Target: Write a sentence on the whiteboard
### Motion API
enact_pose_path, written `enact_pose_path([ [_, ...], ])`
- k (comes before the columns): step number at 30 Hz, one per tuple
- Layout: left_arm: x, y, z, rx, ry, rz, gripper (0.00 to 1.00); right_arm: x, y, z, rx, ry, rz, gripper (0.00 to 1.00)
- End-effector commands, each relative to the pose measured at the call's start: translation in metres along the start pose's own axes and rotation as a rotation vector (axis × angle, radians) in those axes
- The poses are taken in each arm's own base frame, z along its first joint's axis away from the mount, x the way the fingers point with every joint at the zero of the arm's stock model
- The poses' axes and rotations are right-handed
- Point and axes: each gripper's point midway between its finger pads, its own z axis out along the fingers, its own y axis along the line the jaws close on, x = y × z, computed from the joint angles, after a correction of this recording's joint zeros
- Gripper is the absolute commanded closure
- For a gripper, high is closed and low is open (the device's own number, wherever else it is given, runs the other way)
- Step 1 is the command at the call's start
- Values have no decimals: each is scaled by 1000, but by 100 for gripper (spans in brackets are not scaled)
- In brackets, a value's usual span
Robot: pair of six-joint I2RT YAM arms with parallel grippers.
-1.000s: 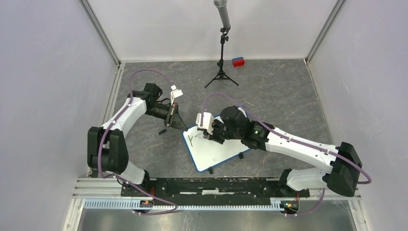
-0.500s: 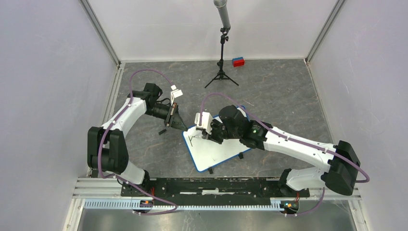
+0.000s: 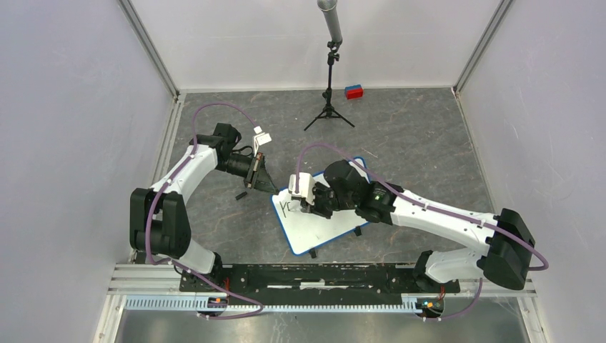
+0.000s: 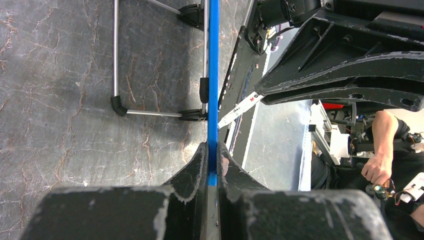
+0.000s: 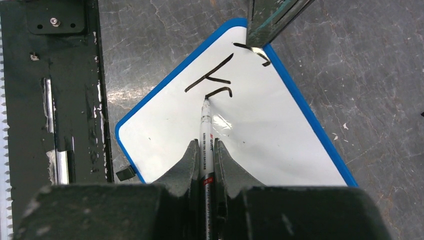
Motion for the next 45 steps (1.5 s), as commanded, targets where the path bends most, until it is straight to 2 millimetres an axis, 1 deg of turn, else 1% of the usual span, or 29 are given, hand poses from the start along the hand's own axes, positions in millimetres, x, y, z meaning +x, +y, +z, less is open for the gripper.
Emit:
enact_pose_path([
  [1,3,2,3,15,4,42,98,1,2,-5,-5,-1,-33,100],
  [8,3,1,3,14,4,42,98,-11,-13,-14,65,-11,-62,100],
  [13,3,1,3,16,4,40,97,-16,-20,-15,94,-27,-52,100],
  [21,3,2,4,18,4,40,97,-30,-35,-17,143,-56,-44,100],
  [24,3,2,4,18,5,37,98,-32,-37,-17,145,-57,-47,100],
  [31,3,2,4,20,4,38,97,-25,-31,-12,111,-41,-43,100],
  [39,3,2,4,18,5,40,97,-5,-14,-10,47,-10,-24,100],
  [45,3,2,4,17,6,40,97,1,-5,-13,10,2,-25,100],
])
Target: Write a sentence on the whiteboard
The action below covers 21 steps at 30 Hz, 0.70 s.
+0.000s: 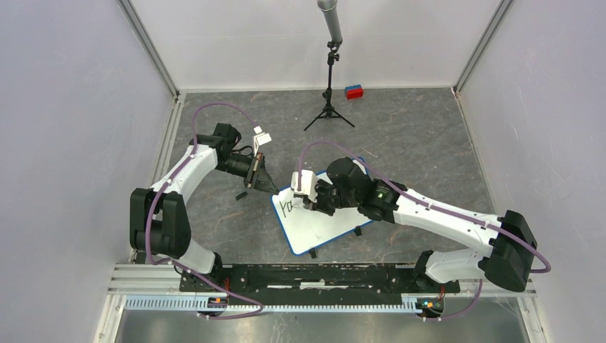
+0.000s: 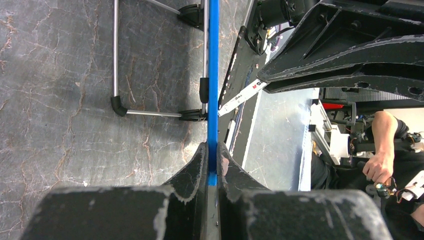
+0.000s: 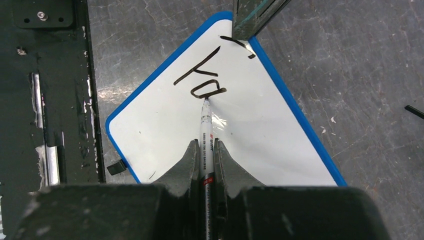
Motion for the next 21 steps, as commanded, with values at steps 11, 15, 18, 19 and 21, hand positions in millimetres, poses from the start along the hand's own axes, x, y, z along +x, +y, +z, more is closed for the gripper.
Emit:
enact_pose_path([
  [11,2,2,4,16,5,39,98,-26,-8,-25,40,-66,-44,100],
  [15,2,3,4,16,5,37,97,-31,-12,-22,54,-79,-42,100],
  [18,2,2,4,16,4,40,98,-30,-14,-17,61,-73,-35,100],
  [19,2,2,4,17,4,41,97,-30,-16,-16,65,-75,-36,100],
  [21,3,1,4,19,3,38,98,-31,-18,-14,78,-78,-28,100],
])
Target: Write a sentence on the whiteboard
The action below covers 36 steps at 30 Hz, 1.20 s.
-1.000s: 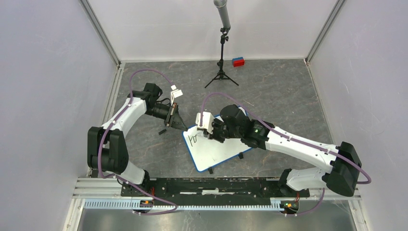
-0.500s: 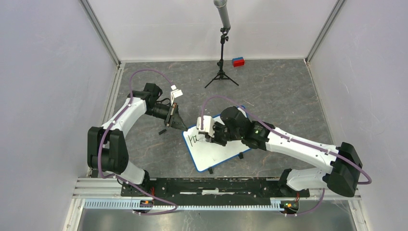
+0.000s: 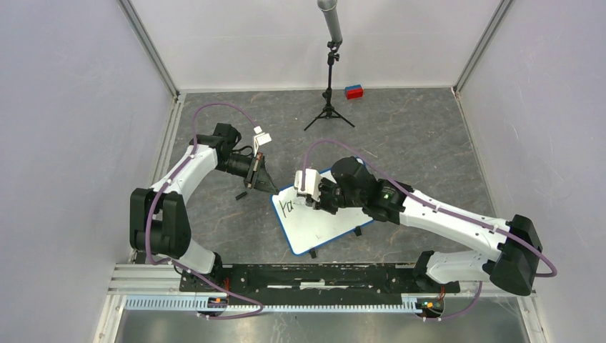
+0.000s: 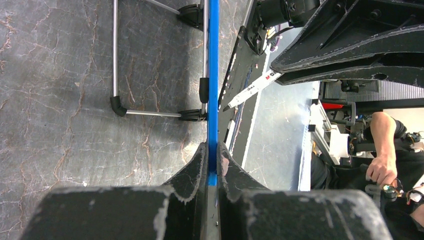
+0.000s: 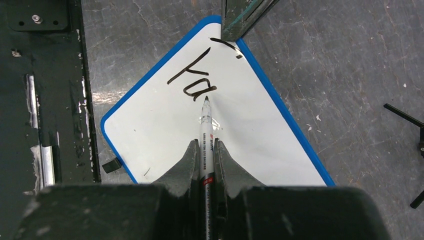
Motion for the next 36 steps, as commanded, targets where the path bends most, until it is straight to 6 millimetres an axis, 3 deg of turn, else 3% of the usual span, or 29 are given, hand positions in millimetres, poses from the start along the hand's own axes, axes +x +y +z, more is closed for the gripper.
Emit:
enact_pose_path([
  [1,4,2,4,18,5,37,98,-25,-18,2,66,-68,-2,100],
  [7,4,2,4,18,4,39,98,-18,-25,7,105,-46,13,100],
  [20,3,3,4,18,6,38,98,-3,-35,-7,152,-7,1,100],
  [29,4,2,4,16,6,40,97,1,-18,2,64,-9,18,100],
  [36,4,3,4,16,7,40,98,17,3,5,-13,23,16,100],
])
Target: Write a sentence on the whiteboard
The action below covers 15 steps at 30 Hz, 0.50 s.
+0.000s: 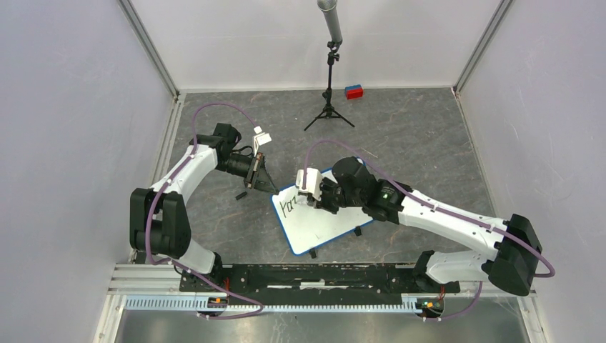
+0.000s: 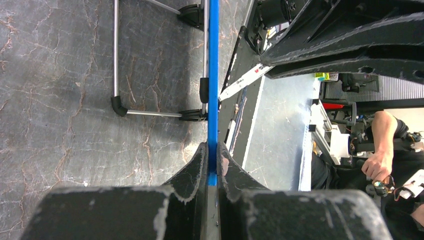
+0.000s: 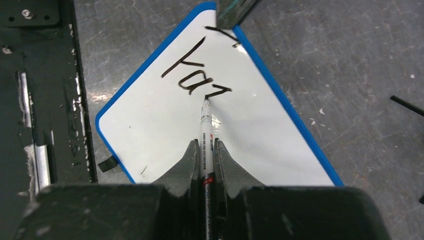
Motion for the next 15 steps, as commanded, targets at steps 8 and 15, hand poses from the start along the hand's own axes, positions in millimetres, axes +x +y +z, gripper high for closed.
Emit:
enact_pose_path([
  [8,5,2,4,16,6,39,97,2,5,-7,-13,21,-39,100],
  [15,4,1,4,18,4,40,97,-36,-11,-18,37,-57,-62,100],
])
